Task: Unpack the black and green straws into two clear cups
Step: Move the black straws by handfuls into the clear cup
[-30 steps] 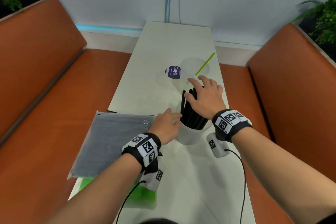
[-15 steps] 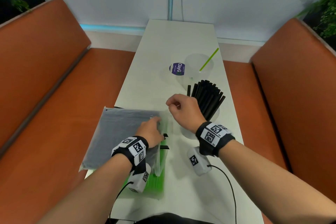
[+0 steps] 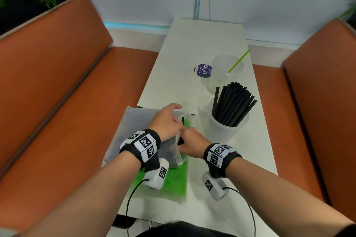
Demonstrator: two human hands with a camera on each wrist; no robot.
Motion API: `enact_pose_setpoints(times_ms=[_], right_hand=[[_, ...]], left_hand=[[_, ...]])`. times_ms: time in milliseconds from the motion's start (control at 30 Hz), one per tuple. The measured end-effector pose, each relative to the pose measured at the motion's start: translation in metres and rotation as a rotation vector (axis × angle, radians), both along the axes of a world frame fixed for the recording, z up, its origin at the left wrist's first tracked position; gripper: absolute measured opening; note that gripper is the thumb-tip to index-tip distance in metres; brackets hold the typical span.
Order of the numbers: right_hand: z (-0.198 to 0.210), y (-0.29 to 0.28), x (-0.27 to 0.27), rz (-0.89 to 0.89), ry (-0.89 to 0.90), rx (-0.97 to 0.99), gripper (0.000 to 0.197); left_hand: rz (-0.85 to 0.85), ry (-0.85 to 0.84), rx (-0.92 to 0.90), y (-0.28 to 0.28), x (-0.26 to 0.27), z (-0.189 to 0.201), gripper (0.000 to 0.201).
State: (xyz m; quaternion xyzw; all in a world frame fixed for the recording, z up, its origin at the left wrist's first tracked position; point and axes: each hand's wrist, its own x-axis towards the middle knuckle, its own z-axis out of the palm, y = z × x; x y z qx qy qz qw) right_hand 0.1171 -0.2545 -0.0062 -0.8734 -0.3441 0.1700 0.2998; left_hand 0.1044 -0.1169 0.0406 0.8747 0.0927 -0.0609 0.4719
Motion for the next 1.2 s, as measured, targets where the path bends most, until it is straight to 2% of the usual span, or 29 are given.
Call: enact_pose_setpoints(times_ms=[133,267,367,633,733,833,967,1067,1200], right_hand=[[-0.001,0.014,0.001,0.119,-0.056,-0.133,0.003],[-0.002,0.023,0.006,0.174,-0.091,-0.176,0.014],[-0.006,0.026,0.009,0.159,-0.049,-0.262,0.017],[-0.009,0.027,0.010,0.033,0.068,-0.348,0.009],[-0.007,0.026,0.010,0.050,0.057,-0.370,0.019],[0.002,0.025,0.013,0.155,-0.013,-0.426,0.022],[0.012,0.019,0.016,0.220,-0.061,-0.462,0.016],[0.014,0.013,0.019,0.145,-0.020,-0.490,0.005],[0.012,0.004,0.022,0.109,0.016,-0.504,0.012]], left_hand=[[-0.012,-0.005,-0.029,0.003,-0.001,0.002,0.053],[0.006,-0.006,-0.042,0.003,-0.004,0.001,0.051],[-0.006,0.001,-0.059,0.003,-0.006,0.002,0.051],[-0.022,0.001,-0.051,0.002,-0.009,0.003,0.050],[-0.033,0.001,-0.050,0.002,-0.010,0.002,0.050],[-0.031,-0.005,-0.053,0.002,-0.009,0.001,0.049],[-0.037,-0.012,-0.054,0.003,-0.008,0.001,0.049],[-0.047,-0.001,-0.057,0.004,-0.007,0.000,0.049],[-0.066,0.005,-0.043,0.003,-0.007,-0.002,0.048]])
